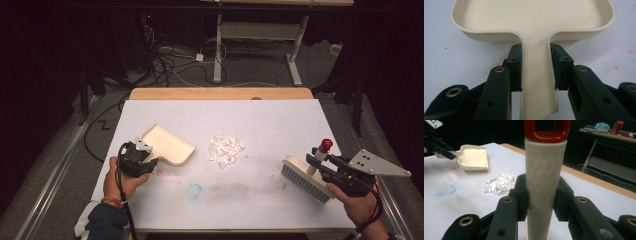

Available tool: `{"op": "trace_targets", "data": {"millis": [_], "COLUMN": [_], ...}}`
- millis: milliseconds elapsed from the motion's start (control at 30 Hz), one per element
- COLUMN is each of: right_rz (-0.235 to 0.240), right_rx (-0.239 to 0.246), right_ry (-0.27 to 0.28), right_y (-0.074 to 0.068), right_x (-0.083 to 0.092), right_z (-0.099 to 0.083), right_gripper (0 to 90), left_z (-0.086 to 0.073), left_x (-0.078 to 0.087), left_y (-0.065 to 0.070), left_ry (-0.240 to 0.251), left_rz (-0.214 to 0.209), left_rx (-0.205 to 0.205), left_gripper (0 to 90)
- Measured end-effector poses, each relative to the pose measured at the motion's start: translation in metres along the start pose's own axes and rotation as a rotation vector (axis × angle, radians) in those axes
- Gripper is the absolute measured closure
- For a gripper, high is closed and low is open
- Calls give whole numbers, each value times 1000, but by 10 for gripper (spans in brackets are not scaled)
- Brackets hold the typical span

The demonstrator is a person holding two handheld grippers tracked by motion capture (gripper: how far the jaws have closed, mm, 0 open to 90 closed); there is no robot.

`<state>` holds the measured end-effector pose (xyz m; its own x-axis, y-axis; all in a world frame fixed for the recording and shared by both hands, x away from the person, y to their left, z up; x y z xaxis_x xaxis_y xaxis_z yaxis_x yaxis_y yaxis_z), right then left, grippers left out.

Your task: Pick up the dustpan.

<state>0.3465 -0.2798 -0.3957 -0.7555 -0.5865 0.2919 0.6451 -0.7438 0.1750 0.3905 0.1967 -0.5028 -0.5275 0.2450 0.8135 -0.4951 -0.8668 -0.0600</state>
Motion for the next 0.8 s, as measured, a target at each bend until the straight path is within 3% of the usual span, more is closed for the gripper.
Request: {"op": "trace_targets", "data": {"millis": [167,533,800], "right_rz": [-6,-8,0], "right_rx": [-1,-20,-17], "right_ry": [8,0,-11], "right_y": [0,3,0], "right_x": [1,-7,-13], "right_z": [2,0,-1], "right_gripper": [696,697,697], "left_z": [-13,-33,-36], "left_x": [5,20,22], "left_y": [15,38,44], "left_ry": [-30,-38,-43], "left_rz": [-30,-78,-102], "left_rx": [-67,-129,-154], "left_gripper": [640,639,639]}}
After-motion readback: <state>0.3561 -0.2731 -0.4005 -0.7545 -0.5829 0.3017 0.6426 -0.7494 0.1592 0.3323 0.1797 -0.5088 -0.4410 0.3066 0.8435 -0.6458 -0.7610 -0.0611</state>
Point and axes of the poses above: each handheld gripper's, and its own axes: x roughly backward along the jaws, z roughly out of its top, y roughly to its right, the point moved 8 cm from there along -x, roughly forward along the jaws, and after that the axes turned 3 degrees about x, right-handed, at the moved point
